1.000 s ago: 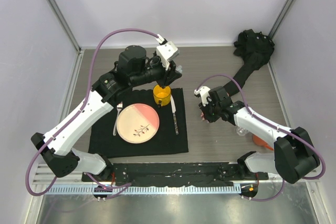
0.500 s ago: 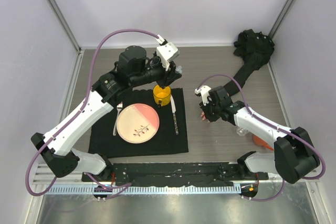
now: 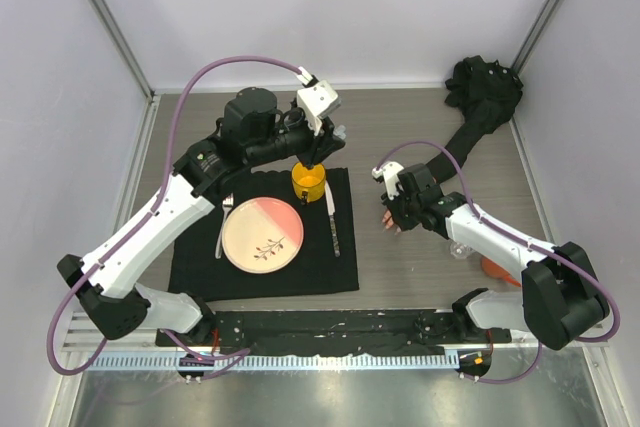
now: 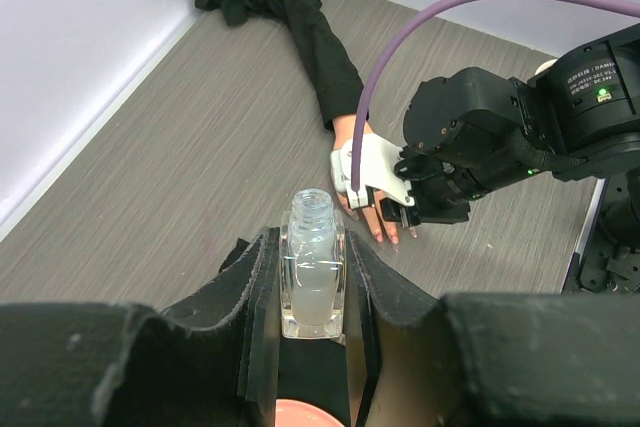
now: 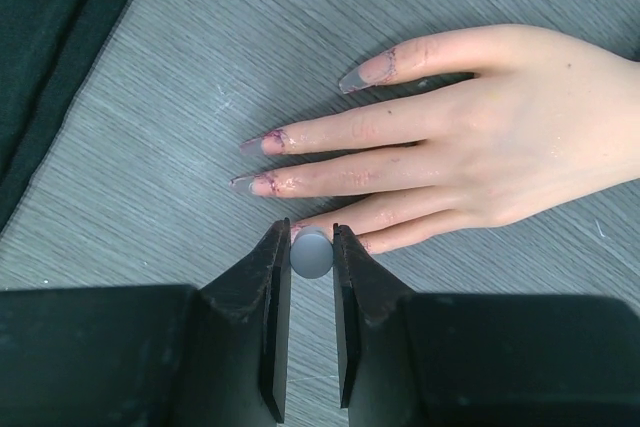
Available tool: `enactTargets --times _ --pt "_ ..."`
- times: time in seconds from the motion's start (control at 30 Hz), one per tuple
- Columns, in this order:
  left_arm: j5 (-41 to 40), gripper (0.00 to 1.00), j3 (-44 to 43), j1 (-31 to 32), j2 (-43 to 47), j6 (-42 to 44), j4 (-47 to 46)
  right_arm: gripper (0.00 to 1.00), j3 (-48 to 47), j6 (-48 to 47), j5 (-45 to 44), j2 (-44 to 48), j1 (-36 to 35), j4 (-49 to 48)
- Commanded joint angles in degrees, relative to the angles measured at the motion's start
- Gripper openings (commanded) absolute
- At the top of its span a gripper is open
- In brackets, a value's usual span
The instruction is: Paint the nails
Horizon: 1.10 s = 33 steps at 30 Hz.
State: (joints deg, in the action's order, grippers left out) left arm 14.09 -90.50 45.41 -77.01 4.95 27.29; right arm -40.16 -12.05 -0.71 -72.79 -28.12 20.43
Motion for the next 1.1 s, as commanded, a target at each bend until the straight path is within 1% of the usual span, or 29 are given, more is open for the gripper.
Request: enactTargets --times 0.0,0.13,0.2,0.67,0.83,1.07 --pt "0.1 0.0 0.1 0.2 2.0 0.4 -2.5 0.01 -1.1 -0.2 -0.9 -0.3 0.2 -2.8" --pt "0.1 0.0 0.3 0.2 2.1 0.2 -2.4 0.01 -0.8 0.0 0.0 0.2 0.1 -2.7" --pt "0.1 0.0 0.4 0.2 2.2 0.1 -2.3 0.01 -0.5 0.0 2.5 0.5 -0.1 -2.6" --pt "0.2 0.0 0.9 0.2 2.5 0.1 -2.3 0.01 0.3 1.0 4.7 0.9 -2.2 -1.6" --pt "0.2 0.0 1.0 0.1 2.8 0.1 -2.1 0.01 0.0 1.2 4.7 0.8 -2.8 -1.2" --pt "0.0 0.0 1.0 0.2 2.8 0.1 -2.2 0.01 0.3 1.9 2.2 1.6 -2.8 -1.6"
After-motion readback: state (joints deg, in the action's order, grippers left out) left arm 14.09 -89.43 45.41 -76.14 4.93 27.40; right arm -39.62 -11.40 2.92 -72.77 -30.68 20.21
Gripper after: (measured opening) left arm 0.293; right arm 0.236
